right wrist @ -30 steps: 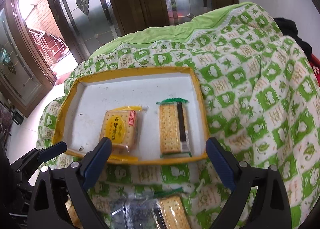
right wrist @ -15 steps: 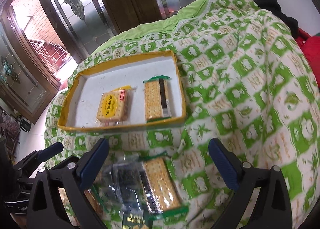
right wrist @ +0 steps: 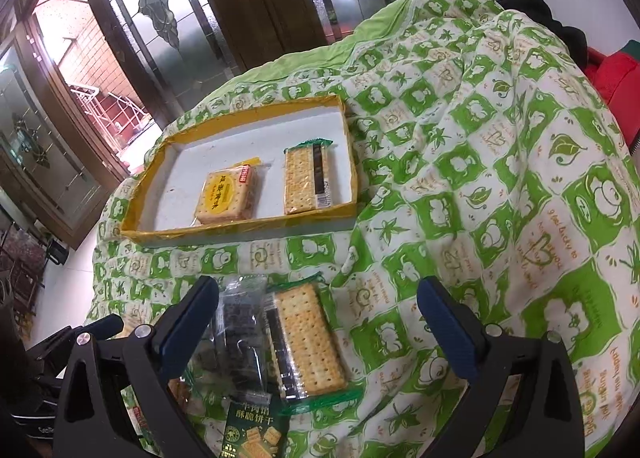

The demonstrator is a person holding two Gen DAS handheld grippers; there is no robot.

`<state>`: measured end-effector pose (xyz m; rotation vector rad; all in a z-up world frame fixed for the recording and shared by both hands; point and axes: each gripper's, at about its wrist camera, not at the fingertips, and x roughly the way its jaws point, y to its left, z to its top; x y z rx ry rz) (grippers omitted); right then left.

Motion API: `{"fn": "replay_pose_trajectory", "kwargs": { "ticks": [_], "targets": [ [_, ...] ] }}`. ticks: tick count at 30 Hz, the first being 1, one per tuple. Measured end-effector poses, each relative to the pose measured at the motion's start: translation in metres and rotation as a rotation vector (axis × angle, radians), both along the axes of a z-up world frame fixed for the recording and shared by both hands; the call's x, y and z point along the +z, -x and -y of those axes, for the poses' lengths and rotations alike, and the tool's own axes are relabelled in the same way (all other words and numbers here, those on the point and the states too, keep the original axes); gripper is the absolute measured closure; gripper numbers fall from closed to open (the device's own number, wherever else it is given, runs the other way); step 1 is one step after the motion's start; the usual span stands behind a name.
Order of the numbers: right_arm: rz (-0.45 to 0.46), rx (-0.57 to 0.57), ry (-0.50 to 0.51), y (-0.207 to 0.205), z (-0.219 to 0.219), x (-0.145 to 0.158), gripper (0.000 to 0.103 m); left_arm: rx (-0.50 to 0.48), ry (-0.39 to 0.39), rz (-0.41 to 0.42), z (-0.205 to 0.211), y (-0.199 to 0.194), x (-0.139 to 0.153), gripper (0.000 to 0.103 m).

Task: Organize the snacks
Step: 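Withdraw both open tools from the tray back toward the remaining snacks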

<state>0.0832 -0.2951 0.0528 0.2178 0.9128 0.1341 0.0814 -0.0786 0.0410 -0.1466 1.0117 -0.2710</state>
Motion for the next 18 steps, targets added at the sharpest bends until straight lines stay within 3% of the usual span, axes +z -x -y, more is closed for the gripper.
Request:
{"fn": "replay_pose_trajectory", "kwargs": {
  "ticks": [18],
  "targets": [
    [-0.027, 0.075, -0.034, 0.025, -0.006, -0.002, 0.003, 0.087, 0.032, -0.019, -0.03, 0.043, -0.011, 0.01]
  ]
}}
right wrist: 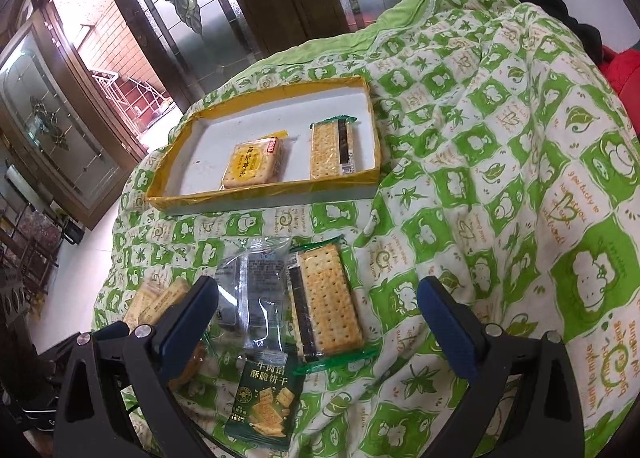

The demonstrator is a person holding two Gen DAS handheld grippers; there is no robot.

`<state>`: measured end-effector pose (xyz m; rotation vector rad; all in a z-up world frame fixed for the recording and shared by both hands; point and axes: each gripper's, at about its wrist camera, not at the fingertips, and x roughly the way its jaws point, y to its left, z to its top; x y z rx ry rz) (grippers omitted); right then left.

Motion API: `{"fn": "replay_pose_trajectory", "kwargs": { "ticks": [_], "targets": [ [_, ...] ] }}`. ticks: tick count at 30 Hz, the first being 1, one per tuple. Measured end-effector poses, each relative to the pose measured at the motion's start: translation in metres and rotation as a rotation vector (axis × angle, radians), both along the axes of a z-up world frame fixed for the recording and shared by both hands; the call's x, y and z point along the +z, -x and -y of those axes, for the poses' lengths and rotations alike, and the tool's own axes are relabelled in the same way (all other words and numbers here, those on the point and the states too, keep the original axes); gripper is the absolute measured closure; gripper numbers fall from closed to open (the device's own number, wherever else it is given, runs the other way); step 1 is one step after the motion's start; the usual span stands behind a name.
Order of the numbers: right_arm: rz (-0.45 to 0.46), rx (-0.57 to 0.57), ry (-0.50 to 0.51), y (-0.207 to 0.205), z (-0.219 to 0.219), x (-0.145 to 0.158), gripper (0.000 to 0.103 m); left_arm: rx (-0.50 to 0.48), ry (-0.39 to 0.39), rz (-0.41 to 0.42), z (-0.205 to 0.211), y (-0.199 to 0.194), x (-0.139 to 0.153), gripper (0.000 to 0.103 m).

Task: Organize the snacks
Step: 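Withdraw both open tools from the tray back toward the remaining snacks, then close left tool on a pale cracker pack while right tool approaches long soda cracker pack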

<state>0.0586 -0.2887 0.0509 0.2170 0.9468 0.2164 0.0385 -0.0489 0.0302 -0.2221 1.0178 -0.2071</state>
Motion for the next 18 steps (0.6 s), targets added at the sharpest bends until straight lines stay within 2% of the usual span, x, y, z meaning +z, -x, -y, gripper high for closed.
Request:
{"fn": "replay_pose_trajectory", "kwargs": {
  "ticks": [9, 13, 18],
  "targets": [
    [-0.015, 0.013, 0.0, 0.0, -0.002, -0.004, 0.003, 0.009, -0.054, 0.014, -0.022, 0.003, 0.001, 0.01],
    [-0.019, 0.011, 0.002, -0.001, -0.002, -0.006, 0.003, 0.049, -0.037, -0.007, -0.036, -0.001, -0.005, 0.01],
    [-0.03, 0.002, 0.0, -0.003, 0.001, -0.008, 0.003, 0.055, -0.045, -0.019, -0.039, -0.003, -0.01, 0.01]
  ]
}}
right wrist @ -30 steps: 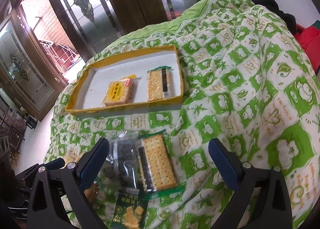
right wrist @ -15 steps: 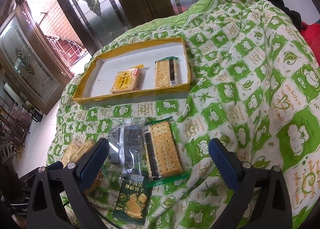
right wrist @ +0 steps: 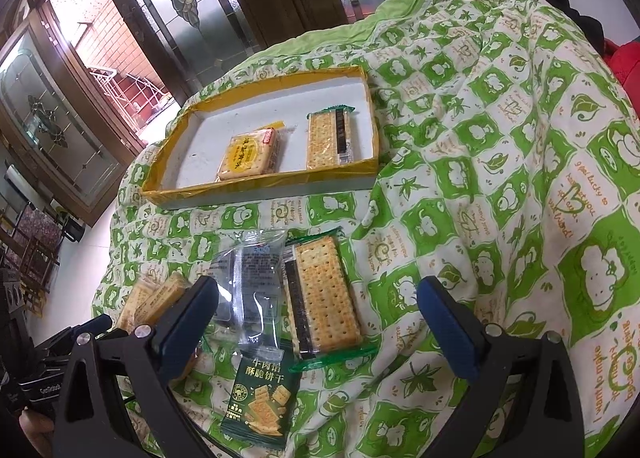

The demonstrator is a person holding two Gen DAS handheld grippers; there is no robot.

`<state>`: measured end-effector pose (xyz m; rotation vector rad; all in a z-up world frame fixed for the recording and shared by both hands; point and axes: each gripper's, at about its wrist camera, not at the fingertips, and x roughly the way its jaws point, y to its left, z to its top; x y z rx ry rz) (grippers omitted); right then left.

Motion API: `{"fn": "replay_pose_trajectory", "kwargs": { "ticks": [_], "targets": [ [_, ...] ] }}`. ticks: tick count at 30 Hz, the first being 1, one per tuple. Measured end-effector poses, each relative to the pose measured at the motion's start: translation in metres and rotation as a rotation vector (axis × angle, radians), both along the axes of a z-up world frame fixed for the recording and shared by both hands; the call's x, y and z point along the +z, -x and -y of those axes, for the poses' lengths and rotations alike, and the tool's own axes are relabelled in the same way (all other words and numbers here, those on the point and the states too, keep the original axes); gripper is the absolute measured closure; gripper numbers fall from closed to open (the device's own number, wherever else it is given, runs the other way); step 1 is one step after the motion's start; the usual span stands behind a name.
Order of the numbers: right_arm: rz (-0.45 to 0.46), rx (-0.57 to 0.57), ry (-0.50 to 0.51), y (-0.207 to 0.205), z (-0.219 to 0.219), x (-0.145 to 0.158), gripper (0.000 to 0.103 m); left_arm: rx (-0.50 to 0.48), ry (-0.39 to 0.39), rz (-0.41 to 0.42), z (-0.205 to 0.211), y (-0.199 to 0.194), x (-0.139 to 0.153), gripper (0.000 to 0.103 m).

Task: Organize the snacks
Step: 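Close left tool on a pale cracker pack while right tool approaches long soda cracker pack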

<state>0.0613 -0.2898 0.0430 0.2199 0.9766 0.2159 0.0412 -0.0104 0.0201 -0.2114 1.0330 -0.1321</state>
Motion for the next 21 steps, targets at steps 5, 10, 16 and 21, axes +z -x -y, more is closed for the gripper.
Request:
{"fn": "replay_pose_trajectory", "kwargs": {
  "ticks": [5, 10, 16, 21],
  "targets": [
    [-0.015, -0.004, 0.007, -0.001, 0.002, -0.004, 0.003, 0.0, 0.007, -0.009, -0.002, 0.0, -0.003, 0.01],
    [-0.032, 0.025, 0.022, -0.002, -0.004, -0.008, 0.003, -0.006, -0.01, -0.009, -0.001, -0.001, -0.003, 0.01],
    [-0.06, 0.053, 0.035, -0.002, -0.008, -0.013, 0.014, 0.015, -0.017, -0.006, -0.013, -0.003, -0.001, 0.01],
    [-0.129, 0.077, 0.062, -0.004, -0.012, -0.028, 0.028, 0.038, -0.012, -0.005, -0.024, -0.004, 0.0, 0.01]
  ]
}}
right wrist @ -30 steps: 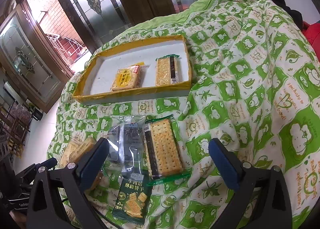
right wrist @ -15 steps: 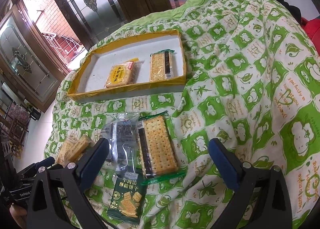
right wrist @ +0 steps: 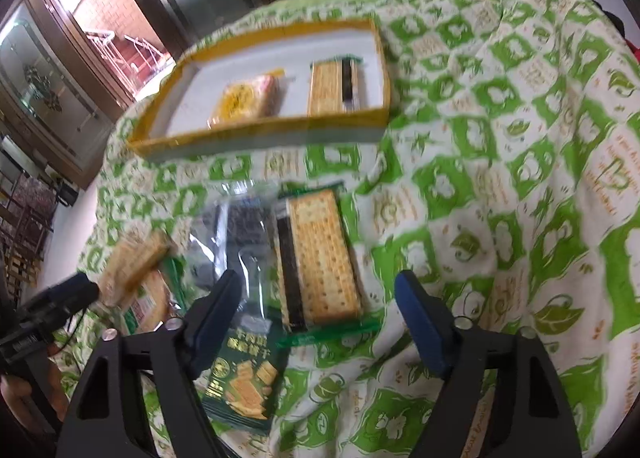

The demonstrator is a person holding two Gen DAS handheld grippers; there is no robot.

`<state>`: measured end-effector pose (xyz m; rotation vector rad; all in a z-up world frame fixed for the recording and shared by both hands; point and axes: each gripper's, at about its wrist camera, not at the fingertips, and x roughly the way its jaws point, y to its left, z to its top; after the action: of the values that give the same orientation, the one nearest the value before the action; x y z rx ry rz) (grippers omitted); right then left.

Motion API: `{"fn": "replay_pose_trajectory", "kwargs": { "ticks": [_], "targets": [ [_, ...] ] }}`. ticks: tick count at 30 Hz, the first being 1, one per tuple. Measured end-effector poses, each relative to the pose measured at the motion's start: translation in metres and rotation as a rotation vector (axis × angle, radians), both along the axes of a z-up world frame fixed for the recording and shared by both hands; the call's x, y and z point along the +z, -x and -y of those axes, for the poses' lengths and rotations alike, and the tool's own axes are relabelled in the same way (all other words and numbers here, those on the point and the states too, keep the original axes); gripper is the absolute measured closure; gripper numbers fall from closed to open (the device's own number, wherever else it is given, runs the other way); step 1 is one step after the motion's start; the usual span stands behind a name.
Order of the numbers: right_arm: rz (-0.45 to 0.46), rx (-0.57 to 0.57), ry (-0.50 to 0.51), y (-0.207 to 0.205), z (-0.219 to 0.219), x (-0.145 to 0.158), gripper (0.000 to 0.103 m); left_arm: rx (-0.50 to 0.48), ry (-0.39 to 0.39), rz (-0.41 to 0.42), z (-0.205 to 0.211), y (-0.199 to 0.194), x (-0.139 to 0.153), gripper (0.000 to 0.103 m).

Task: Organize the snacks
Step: 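Close left tool on a pale cracker pack while right tool approaches long soda cracker pack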

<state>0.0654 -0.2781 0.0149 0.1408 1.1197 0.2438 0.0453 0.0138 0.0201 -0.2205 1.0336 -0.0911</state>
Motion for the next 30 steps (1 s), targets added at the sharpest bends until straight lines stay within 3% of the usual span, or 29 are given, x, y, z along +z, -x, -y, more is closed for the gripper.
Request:
{"fn": "replay_pose_trajectory", "kwargs": {
  "ticks": [6, 12, 14, 16, 22, 30],
  "targets": [
    [-0.036, 0.014, 0.035, -0.001, -0.004, -0.009, 0.029, -0.012, -0.002, -0.005, 0.003, -0.003, -0.001, 0.01],
    [-0.068, 0.028, 0.059, -0.003, -0.009, -0.018, 0.035, -0.143, -0.073, -0.021, 0.032, -0.025, -0.004, 0.01],
    [-0.069, 0.027, 0.059, -0.004, -0.009, -0.019, 0.035, -0.176, -0.109, -0.036, 0.04, -0.032, -0.01, 0.013],
    [-0.071, 0.023, 0.06, -0.005, -0.009, -0.02, 0.035, -0.202, -0.115, -0.058, 0.044, -0.039, -0.015, 0.023],
    [-0.071, 0.028, 0.08, -0.012, -0.013, -0.023, 0.037, -0.256, -0.142, -0.075, 0.055, -0.05, -0.019, 0.034],
    [-0.042, 0.097, 0.16, -0.029, -0.046, -0.031, 0.037, -0.264, -0.118, -0.083, 0.063, -0.058, -0.025, 0.035]
  ]
}}
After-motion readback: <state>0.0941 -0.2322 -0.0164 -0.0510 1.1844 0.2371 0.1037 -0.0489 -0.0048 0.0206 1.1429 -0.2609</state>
